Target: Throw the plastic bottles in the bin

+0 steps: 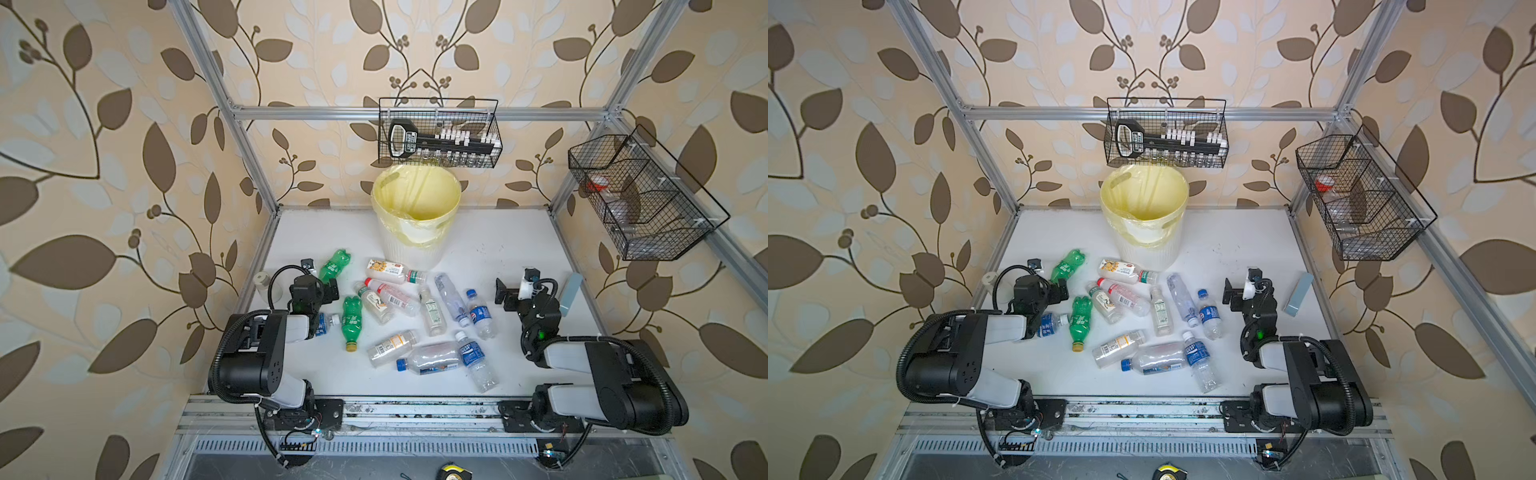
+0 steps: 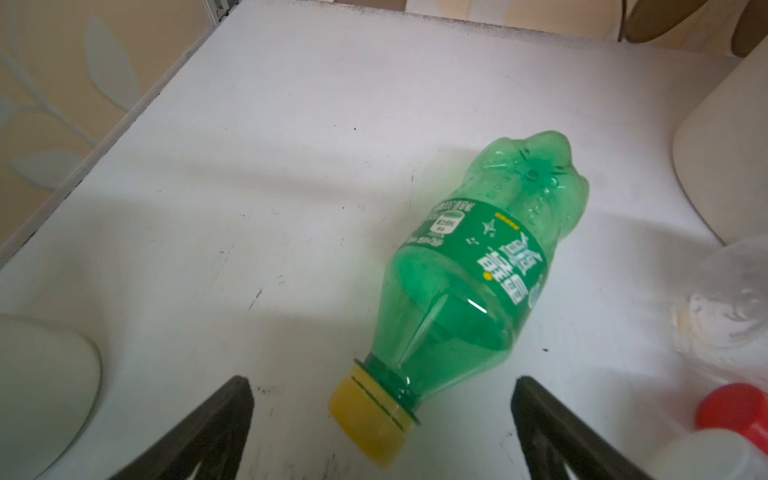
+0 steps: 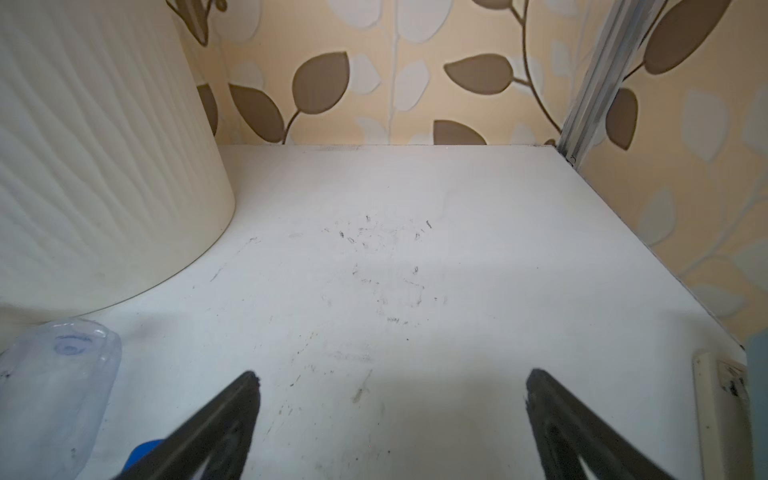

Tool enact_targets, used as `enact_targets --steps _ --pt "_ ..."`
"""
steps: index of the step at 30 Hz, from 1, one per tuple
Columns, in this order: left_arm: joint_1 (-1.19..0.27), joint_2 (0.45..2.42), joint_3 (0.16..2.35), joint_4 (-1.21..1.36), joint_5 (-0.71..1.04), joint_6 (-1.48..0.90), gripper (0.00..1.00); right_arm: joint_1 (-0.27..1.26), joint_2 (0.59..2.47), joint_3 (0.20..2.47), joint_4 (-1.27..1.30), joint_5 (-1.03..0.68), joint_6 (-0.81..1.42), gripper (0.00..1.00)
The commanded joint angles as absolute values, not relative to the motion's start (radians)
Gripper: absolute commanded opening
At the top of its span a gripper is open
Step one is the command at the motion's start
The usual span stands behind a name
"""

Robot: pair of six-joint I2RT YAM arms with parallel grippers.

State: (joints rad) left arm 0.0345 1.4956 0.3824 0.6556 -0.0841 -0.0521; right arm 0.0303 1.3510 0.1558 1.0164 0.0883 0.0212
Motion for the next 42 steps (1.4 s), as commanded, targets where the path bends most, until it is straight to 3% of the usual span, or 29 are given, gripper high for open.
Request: enact_targets --steps 1,23,38,42 --pt "0.045 1.5 0.41 0.693 -0.068 -0.035 0.99 0.037 1.352 0.169 1.056 0.115 -0.002 1.0" --pt "0.045 1.499 0.408 0.695 -0.07 -0.035 0.99 0.0 1.359 0.176 1.055 0.064 0.027 1.0" --pt "0.046 1.494 0.405 0.696 -0.071 -0.036 0.99 0.048 1.331 0.124 1.125 0.206 0.022 1.0" --pt "0.045 1.474 0.424 0.652 -0.063 -0.028 0.99 0.07 1.22 0.125 1.039 0.263 0.011 1.0"
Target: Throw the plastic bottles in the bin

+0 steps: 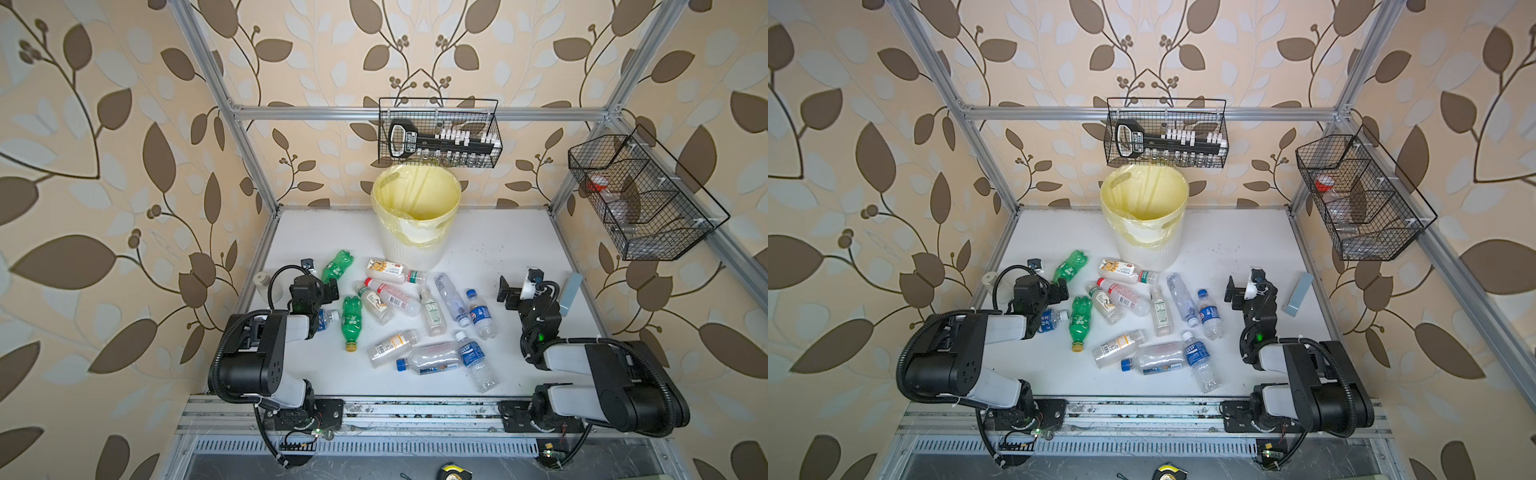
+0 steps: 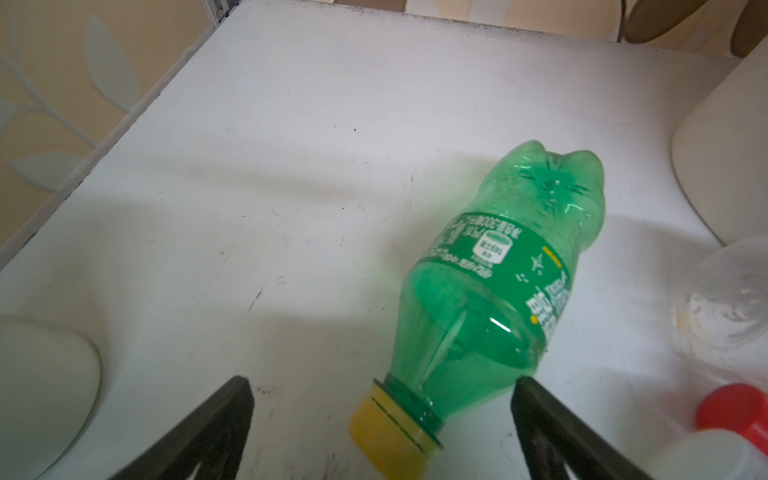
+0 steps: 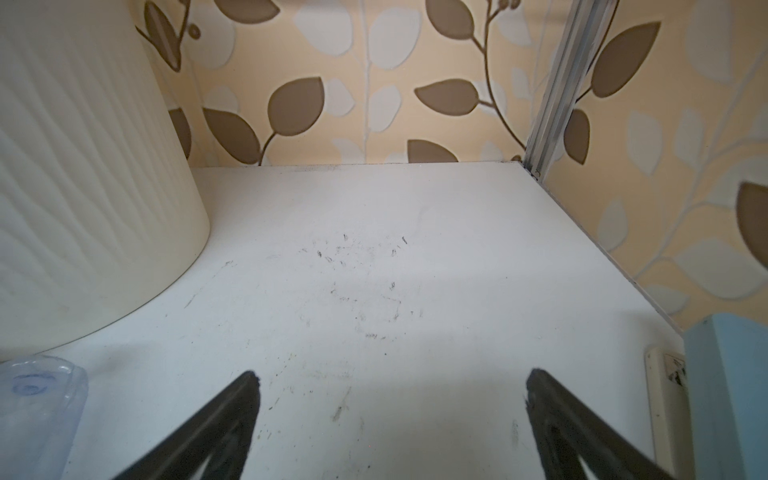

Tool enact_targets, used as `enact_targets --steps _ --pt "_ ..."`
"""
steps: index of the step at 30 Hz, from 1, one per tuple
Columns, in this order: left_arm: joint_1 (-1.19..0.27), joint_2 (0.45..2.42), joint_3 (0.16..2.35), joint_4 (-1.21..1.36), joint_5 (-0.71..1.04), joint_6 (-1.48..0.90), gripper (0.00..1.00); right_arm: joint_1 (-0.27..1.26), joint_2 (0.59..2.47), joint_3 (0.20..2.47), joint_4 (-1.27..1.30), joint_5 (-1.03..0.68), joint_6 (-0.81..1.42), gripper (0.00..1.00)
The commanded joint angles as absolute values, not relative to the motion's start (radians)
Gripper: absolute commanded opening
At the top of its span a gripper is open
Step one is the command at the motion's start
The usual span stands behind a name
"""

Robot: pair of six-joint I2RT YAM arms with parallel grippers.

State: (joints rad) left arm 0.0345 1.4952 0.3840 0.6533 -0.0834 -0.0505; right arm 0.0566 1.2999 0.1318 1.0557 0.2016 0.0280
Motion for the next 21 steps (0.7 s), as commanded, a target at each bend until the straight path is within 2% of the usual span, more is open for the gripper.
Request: enact_targets --steps 1,4,6,9,13,21 --pt "0.045 1.45 0.465 0.563 -0.059 -0.025 0.99 0.076 1.171 0.133 0.979 0.286 0.009 1.0" --pt "0.046 1.406 0.662 0.192 -0.038 -0.032 0.99 0.083 1.034 0.161 0.83 0.342 0.025 1.0" --pt "0.045 1.41 0.755 0.05 -0.044 -0.035 0.99 0.083 0.954 0.169 0.766 0.356 0.083 1.0" --pt "0.045 1.391 0.812 -0.025 -0.031 -0.021 0.99 0.086 0.868 0.189 0.684 0.334 0.1 1.0" --pt "0.045 1.33 0.848 -0.086 0.044 0.008 0.99 0.087 0.794 0.294 0.409 0.345 0.184 1.0" --pt "0.046 1.278 1.046 -0.386 0.168 0.046 0.99 0.111 0.797 0.45 0.049 0.302 0.354 1.0"
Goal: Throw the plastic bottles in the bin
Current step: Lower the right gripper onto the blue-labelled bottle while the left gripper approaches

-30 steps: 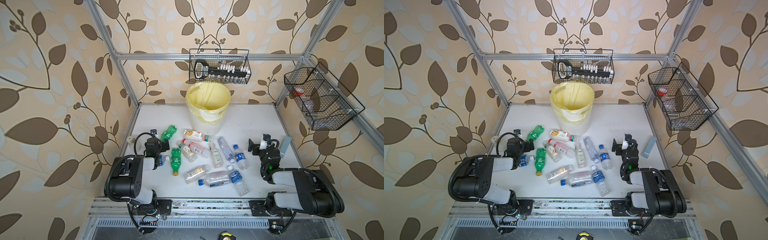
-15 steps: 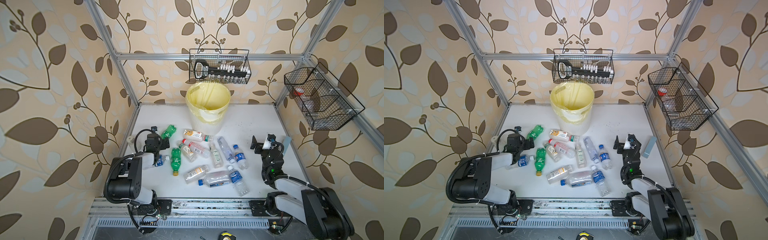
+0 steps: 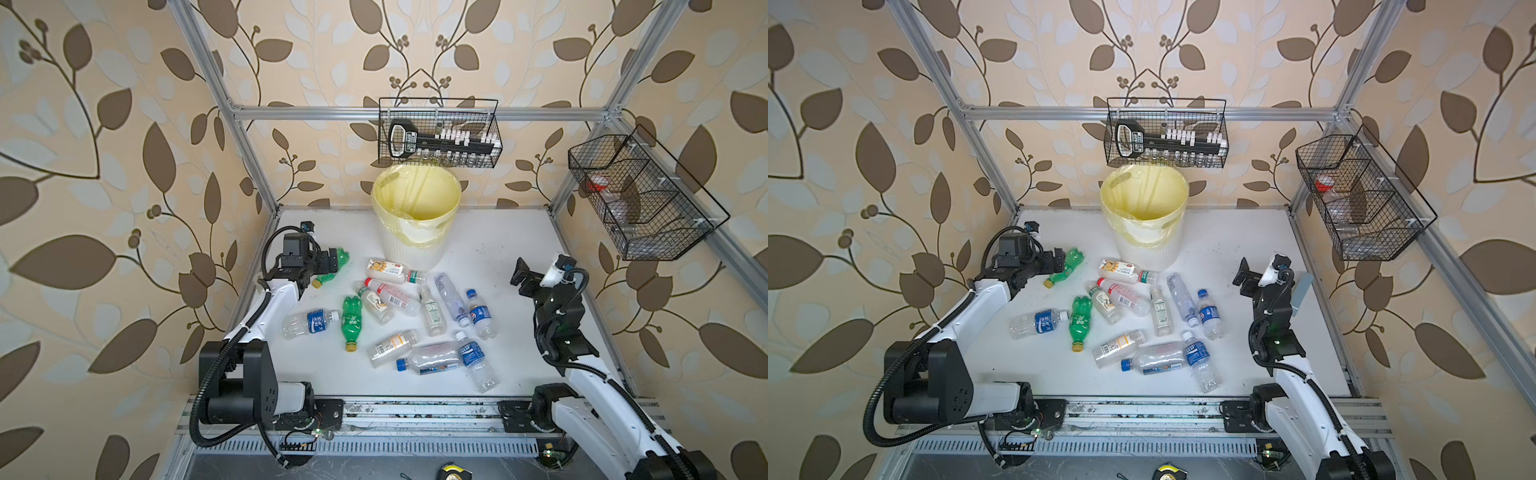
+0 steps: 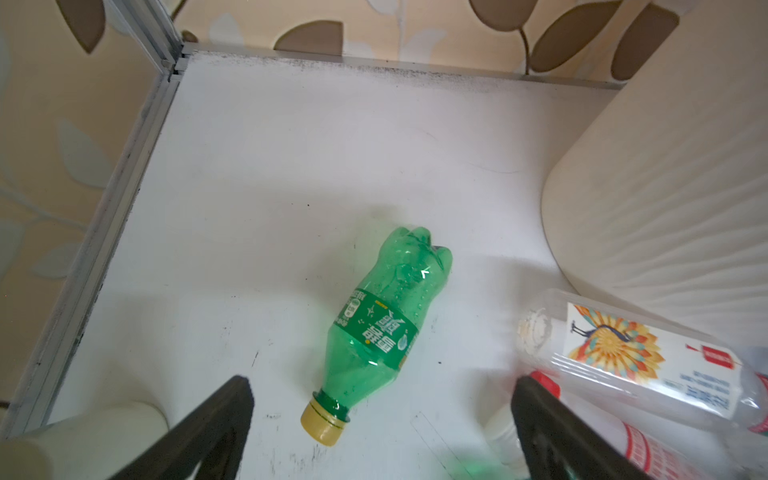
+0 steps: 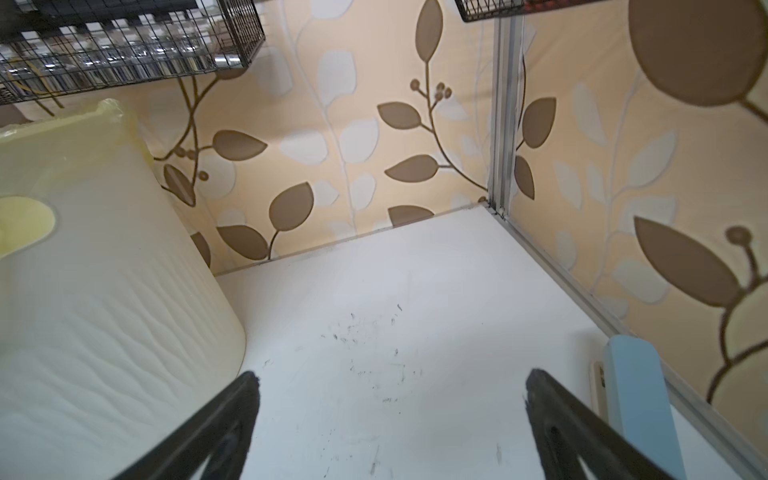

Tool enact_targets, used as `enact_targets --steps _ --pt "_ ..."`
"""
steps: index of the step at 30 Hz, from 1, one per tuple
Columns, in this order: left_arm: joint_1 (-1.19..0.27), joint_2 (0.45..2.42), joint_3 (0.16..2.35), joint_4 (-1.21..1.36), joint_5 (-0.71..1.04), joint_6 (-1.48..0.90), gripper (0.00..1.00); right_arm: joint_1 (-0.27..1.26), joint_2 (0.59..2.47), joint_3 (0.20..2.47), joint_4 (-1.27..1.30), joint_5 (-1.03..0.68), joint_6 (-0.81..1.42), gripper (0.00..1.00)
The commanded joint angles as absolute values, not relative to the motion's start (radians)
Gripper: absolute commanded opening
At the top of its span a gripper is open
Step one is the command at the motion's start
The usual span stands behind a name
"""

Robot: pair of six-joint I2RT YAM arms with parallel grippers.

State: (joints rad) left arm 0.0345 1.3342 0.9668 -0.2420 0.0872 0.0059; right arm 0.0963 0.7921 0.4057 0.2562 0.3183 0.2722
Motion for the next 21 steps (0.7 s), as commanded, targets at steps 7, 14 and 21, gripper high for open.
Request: enact_targets --steps 7,14,21 --pt "0.046 1.213 1.107 -0.561 0.23 0.145 0.99 0.264 0.872 0.573 -0.183 0.306 0.367 1.0" --pt "0.046 1.184 1.082 -0.733 0.245 0.263 0.99 0.409 0.953 0.671 -0.325 0.255 0.356 1.0" --pt "0.045 1.142 1.024 -0.831 0.23 0.331 0.99 0.478 1.036 0.708 -0.381 0.181 0.35 1.0"
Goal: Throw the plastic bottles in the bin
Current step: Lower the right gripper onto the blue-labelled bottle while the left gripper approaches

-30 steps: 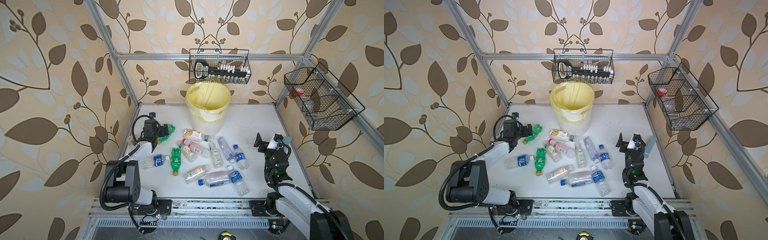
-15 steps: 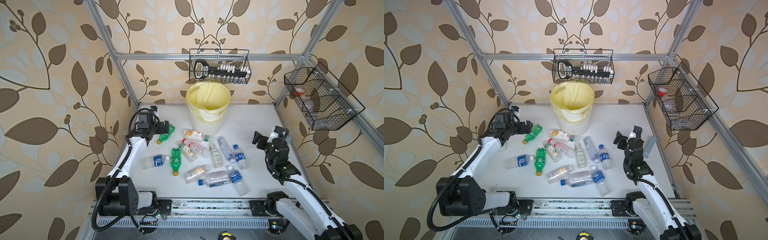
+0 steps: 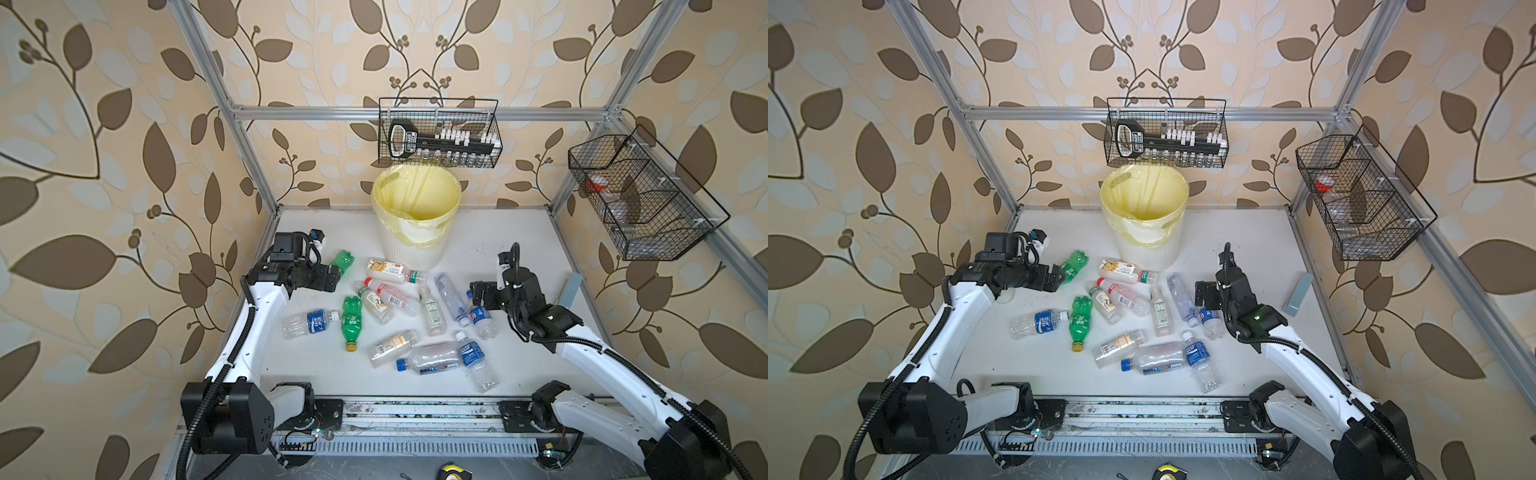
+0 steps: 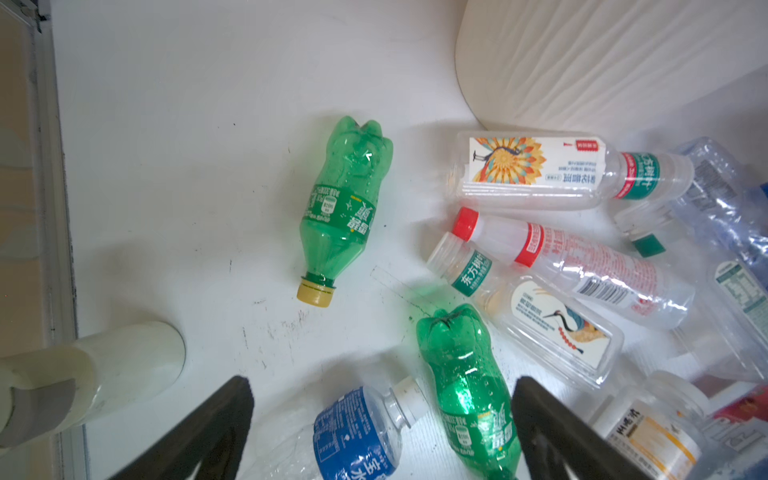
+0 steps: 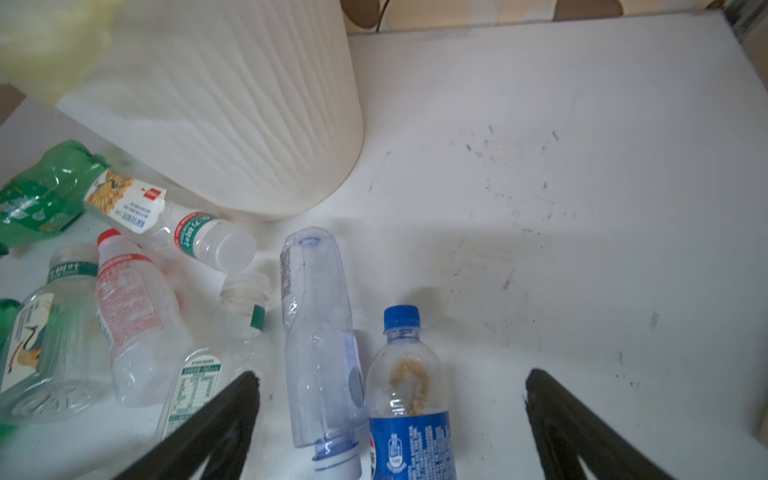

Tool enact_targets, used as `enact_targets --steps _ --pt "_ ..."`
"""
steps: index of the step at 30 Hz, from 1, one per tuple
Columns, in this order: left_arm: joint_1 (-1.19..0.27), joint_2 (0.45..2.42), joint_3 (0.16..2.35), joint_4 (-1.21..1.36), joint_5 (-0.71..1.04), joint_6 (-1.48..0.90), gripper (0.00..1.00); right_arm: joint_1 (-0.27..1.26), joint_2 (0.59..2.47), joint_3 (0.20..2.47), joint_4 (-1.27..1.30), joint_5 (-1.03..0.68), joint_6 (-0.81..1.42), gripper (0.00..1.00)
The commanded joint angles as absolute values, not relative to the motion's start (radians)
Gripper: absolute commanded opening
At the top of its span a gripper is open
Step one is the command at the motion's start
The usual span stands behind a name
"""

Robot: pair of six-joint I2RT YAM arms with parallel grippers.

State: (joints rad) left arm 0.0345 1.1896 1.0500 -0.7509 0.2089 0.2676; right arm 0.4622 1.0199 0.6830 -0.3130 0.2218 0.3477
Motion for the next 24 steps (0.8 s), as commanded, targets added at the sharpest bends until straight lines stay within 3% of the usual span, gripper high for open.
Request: enact_targets --steps 1,15,24 --pt "0.045 1.125 1.008 -0.829 0.231 0.331 0.99 0.479 1.045 0.711 -0.394 0.175 0.357 1.0" --pt "0.045 1.046 0.887 -0.828 0.286 0.331 0.99 0.429 1.134 0.688 -0.53 0.153 0.42 1.0" --pt "0.057 1.035 0.858 -0.804 0.252 0.337 0.99 0.388 1.131 0.63 -0.492 0.107 0.432 0.88"
